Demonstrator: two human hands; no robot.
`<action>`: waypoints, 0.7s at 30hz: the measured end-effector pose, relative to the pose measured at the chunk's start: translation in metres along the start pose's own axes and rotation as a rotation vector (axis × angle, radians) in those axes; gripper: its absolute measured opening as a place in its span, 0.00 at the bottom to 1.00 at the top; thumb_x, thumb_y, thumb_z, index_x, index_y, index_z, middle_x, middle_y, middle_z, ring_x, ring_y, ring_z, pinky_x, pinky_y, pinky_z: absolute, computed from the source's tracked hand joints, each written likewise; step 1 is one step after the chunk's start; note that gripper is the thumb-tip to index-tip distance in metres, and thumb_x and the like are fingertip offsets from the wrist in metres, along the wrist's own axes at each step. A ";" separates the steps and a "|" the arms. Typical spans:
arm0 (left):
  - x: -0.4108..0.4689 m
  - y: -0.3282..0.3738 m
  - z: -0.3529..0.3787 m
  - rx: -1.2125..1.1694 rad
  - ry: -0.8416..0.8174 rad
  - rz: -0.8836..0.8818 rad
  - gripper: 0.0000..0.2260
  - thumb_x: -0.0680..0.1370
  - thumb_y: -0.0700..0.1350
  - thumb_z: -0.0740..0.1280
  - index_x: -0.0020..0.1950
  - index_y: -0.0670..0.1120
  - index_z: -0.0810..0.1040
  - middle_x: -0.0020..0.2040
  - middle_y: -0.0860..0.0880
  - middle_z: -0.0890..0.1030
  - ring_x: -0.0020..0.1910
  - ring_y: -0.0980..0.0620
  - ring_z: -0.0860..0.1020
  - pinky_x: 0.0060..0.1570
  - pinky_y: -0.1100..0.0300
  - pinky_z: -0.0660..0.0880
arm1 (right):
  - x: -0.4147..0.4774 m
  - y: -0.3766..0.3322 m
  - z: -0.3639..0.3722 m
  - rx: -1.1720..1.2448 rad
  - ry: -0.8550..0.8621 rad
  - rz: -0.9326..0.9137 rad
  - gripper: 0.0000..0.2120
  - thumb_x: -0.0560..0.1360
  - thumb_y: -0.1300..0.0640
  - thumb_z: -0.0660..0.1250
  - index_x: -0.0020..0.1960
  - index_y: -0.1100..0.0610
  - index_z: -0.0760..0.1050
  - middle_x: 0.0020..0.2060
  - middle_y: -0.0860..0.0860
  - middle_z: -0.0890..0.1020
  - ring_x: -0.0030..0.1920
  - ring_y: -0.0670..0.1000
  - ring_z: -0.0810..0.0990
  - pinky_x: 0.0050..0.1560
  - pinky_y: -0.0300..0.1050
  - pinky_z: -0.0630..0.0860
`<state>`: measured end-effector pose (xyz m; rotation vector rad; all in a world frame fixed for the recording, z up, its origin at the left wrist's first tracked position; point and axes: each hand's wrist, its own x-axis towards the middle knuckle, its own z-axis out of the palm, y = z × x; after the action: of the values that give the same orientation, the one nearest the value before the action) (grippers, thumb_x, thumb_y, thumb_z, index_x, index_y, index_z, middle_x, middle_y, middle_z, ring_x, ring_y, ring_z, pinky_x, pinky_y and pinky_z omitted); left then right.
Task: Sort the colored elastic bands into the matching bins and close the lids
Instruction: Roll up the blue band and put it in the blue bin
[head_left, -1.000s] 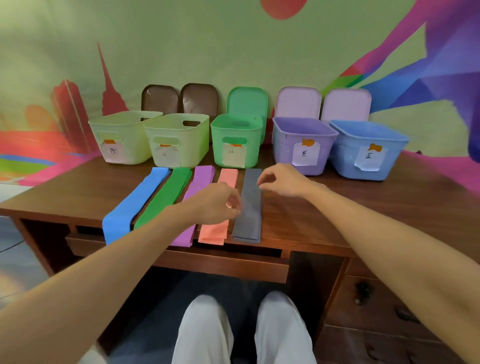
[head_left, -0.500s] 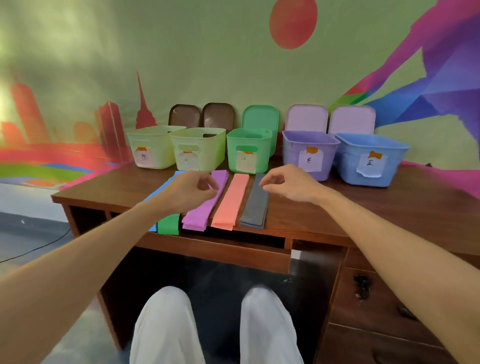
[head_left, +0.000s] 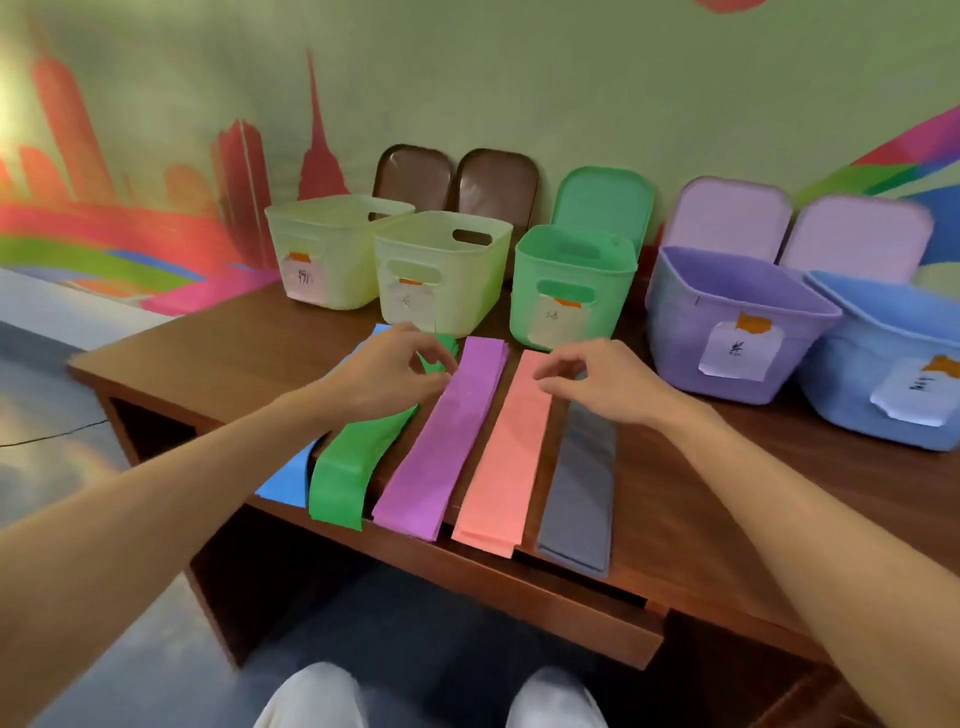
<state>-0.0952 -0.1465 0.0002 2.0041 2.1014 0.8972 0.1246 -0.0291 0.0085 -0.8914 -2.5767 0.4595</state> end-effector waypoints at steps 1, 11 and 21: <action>0.014 -0.009 0.004 0.001 -0.001 0.002 0.04 0.76 0.45 0.68 0.49 0.52 0.80 0.51 0.51 0.74 0.47 0.54 0.77 0.45 0.65 0.68 | 0.015 0.008 0.004 -0.011 -0.018 -0.014 0.06 0.75 0.56 0.70 0.51 0.53 0.82 0.46 0.48 0.84 0.46 0.45 0.79 0.47 0.33 0.73; 0.104 -0.042 0.020 -0.036 -0.196 -0.040 0.06 0.75 0.42 0.67 0.50 0.49 0.80 0.48 0.51 0.77 0.44 0.56 0.76 0.40 0.79 0.65 | 0.091 0.034 0.015 0.162 -0.115 0.052 0.07 0.74 0.56 0.69 0.51 0.54 0.81 0.44 0.46 0.82 0.44 0.45 0.78 0.45 0.36 0.73; 0.100 -0.027 -0.093 -0.054 -0.507 -0.217 0.08 0.77 0.42 0.65 0.55 0.45 0.79 0.47 0.50 0.75 0.46 0.53 0.75 0.54 0.58 0.72 | 0.104 -0.068 -0.042 0.348 -0.354 0.469 0.12 0.76 0.56 0.67 0.58 0.56 0.78 0.51 0.52 0.81 0.48 0.46 0.77 0.48 0.33 0.70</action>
<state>-0.1750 -0.0830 0.0957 1.7019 1.9226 0.3548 0.0318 -0.0054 0.0985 -1.3795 -2.4438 1.2544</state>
